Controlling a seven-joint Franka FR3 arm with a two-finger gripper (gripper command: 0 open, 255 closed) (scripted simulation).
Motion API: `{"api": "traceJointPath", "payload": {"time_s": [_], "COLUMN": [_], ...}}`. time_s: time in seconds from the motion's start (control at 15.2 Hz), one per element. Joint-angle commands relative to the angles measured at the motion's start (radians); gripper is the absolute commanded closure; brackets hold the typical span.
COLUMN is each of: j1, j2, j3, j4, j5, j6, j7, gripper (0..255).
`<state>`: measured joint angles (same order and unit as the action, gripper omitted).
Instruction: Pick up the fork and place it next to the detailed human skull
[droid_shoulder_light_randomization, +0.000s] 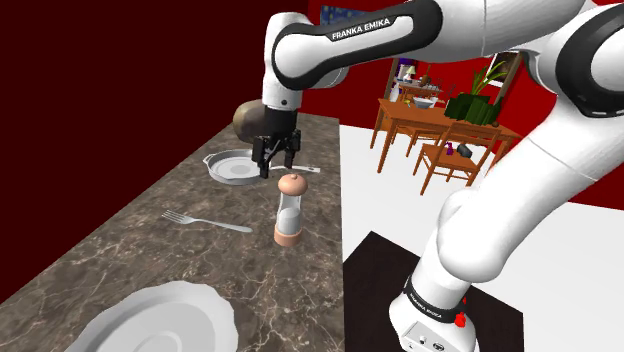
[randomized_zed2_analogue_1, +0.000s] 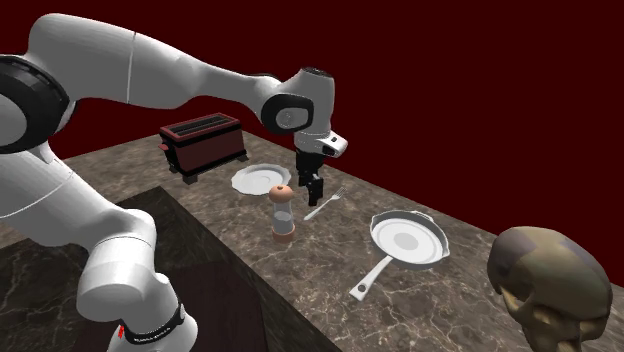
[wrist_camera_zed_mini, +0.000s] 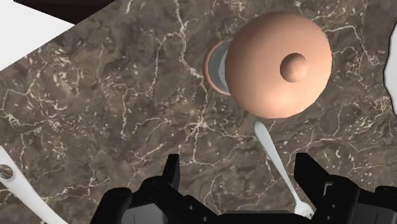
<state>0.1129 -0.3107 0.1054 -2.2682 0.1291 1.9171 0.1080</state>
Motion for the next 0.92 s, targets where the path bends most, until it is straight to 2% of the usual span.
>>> {"api": "traceJointPath", "payload": {"time_s": [0.0, 0.4, 0.86], "j1": [0.011, 0.044, 0.096], "j2": [0.059, 0.261, 0.503], "j3": [0.017, 0.069, 0.109], "j4": [0.016, 0.137, 0.328], "j5": [-0.007, -0.052, -0.144], "j6": [0.054, 0.164, 0.242], "j7": [-0.003, 0.013, 0.048], "gripper": [0, 0, 0]}}
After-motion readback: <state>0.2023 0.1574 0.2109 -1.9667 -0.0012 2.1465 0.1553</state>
